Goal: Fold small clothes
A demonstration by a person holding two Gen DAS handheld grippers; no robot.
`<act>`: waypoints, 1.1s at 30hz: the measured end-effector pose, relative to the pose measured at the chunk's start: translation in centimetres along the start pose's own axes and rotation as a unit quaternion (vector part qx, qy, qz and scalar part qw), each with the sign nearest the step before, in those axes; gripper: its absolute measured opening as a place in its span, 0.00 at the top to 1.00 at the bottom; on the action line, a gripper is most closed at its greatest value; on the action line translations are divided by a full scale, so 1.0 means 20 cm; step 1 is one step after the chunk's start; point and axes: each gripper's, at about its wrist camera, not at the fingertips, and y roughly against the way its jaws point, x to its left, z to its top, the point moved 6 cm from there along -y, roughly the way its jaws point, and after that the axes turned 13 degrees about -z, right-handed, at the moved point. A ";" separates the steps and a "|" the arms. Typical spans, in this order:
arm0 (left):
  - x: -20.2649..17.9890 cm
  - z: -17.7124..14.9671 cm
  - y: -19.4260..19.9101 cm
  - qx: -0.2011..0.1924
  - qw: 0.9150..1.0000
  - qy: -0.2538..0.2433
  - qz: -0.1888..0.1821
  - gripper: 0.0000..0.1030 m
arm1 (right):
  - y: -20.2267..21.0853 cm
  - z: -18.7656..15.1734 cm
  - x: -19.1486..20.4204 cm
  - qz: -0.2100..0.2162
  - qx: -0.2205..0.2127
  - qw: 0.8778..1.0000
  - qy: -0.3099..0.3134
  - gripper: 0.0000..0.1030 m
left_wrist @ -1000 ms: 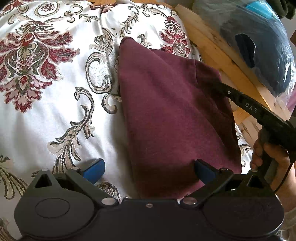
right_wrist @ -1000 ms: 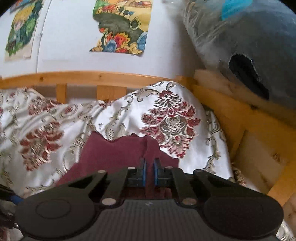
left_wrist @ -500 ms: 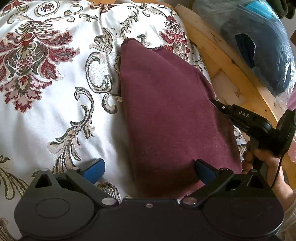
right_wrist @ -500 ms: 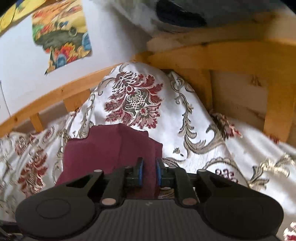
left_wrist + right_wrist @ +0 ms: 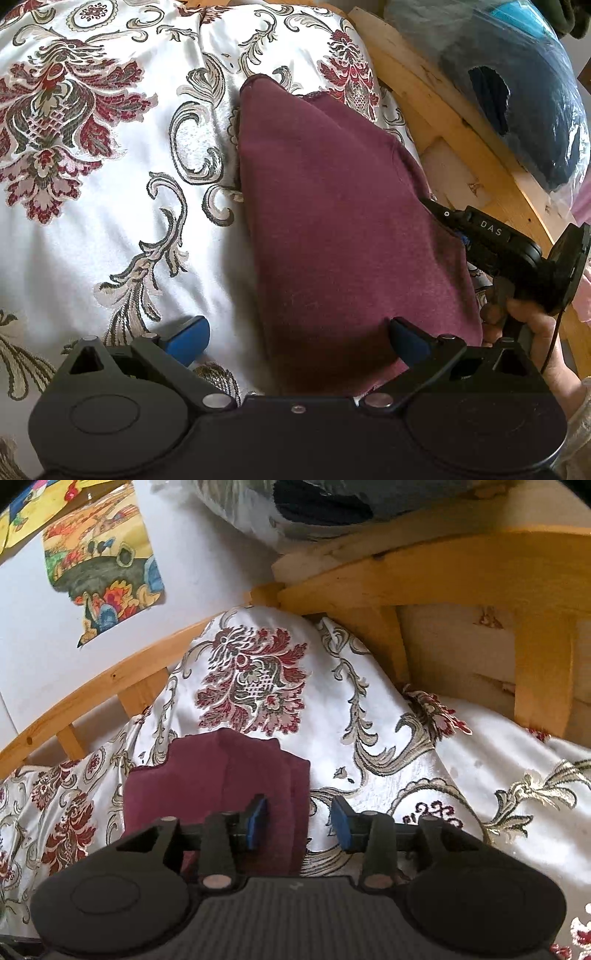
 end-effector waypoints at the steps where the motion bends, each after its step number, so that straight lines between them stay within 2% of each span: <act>1: 0.00 0.00 0.00 0.000 1.000 0.000 0.000 0.00 | 0.00 0.00 0.00 0.000 0.000 1.000 -0.002 0.53; 10: -0.01 0.00 0.00 -0.003 1.000 0.003 -0.003 0.00 | 0.00 0.00 -0.01 0.000 0.003 1.000 -0.010 0.43; 14: 0.00 0.02 0.04 -0.028 0.999 0.020 -0.012 0.02 | 0.01 0.04 -0.02 0.036 -0.002 0.998 -0.048 0.32; 17: -0.01 0.04 0.07 -0.046 0.999 -0.001 -0.004 0.03 | -0.01 0.05 0.00 0.056 0.004 0.997 -0.059 0.29; 19: -0.02 0.04 0.07 -0.047 0.999 -0.006 -0.014 0.03 | -0.05 0.06 0.02 0.059 0.017 0.996 -0.057 0.29; 23: 0.00 0.03 0.03 -0.021 0.999 0.007 -0.046 0.03 | -0.19 0.03 0.05 0.073 0.075 0.993 -0.060 0.27; 30: 0.02 0.01 0.00 -0.009 0.998 0.017 -0.063 0.02 | -0.23 0.00 0.08 0.080 0.068 0.993 -0.049 0.28; 32: 0.02 0.01 -0.01 -0.006 0.998 0.017 -0.063 0.02 | -0.22 0.00 0.08 0.090 0.069 0.992 -0.054 0.42; 33: 0.02 0.01 -0.01 -0.005 0.998 0.015 -0.062 0.02 | -0.22 -0.01 0.08 0.096 0.071 0.991 -0.059 0.44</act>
